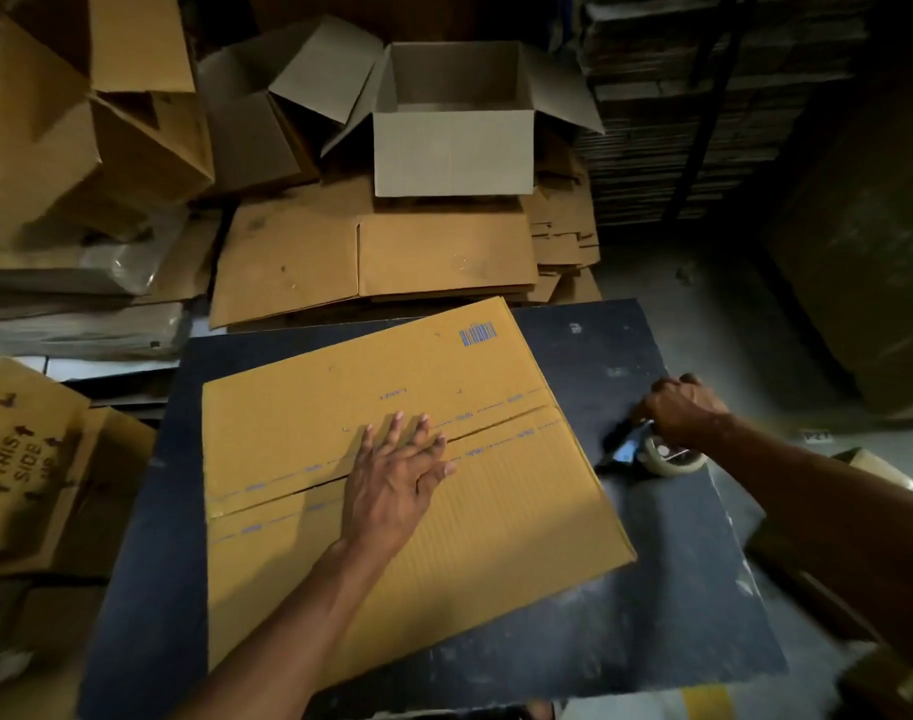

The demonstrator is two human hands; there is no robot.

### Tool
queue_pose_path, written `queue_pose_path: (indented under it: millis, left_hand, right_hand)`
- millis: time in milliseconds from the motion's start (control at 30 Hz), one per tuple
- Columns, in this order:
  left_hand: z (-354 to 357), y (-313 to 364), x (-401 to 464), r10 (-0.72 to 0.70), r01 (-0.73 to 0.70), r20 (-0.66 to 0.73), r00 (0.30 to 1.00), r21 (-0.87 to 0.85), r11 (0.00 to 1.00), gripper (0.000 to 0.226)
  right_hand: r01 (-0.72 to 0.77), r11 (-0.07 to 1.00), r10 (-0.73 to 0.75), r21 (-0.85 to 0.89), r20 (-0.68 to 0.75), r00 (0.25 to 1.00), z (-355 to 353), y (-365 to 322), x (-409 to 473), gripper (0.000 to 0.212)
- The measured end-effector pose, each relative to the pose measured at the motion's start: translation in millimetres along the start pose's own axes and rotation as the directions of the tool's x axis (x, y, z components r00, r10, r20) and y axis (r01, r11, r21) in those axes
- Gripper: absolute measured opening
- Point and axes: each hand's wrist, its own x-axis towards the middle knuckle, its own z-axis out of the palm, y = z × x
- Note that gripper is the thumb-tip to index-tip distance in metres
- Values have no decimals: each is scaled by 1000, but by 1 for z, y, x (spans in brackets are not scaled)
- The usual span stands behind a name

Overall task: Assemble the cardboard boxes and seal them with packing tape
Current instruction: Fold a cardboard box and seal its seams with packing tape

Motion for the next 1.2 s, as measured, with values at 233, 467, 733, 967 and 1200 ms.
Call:
queue_pose_path:
  millis: [233, 467, 733, 967, 1200]
  left_hand:
    - [3, 54, 4, -30, 23, 102, 994, 73, 997, 85]
    - [-1, 89, 25, 115, -140, 196, 974, 117, 983, 59]
    - [-24, -14, -27, -144, 113, 109, 984, 248, 962, 77]
    - [-21, -21, -31, -112, 85, 101, 989, 244, 966, 73]
    - [-15, -28, -32, -89, 86, 15, 996, 164, 983, 68]
  right_hand:
    - [-36, 852, 249, 523, -344, 905, -85, 57, -26, 23]
    - [230, 716, 96, 659, -420, 903, -144, -12, -58, 19]
    - [417, 563, -67, 714, -463, 884, -124, -105, -64, 24]
    - [378, 458, -171, 805, -337, 926, -137, -136, -63, 68]
    - [440, 613, -228, 657, -386, 894, -133, -156, -58, 80]
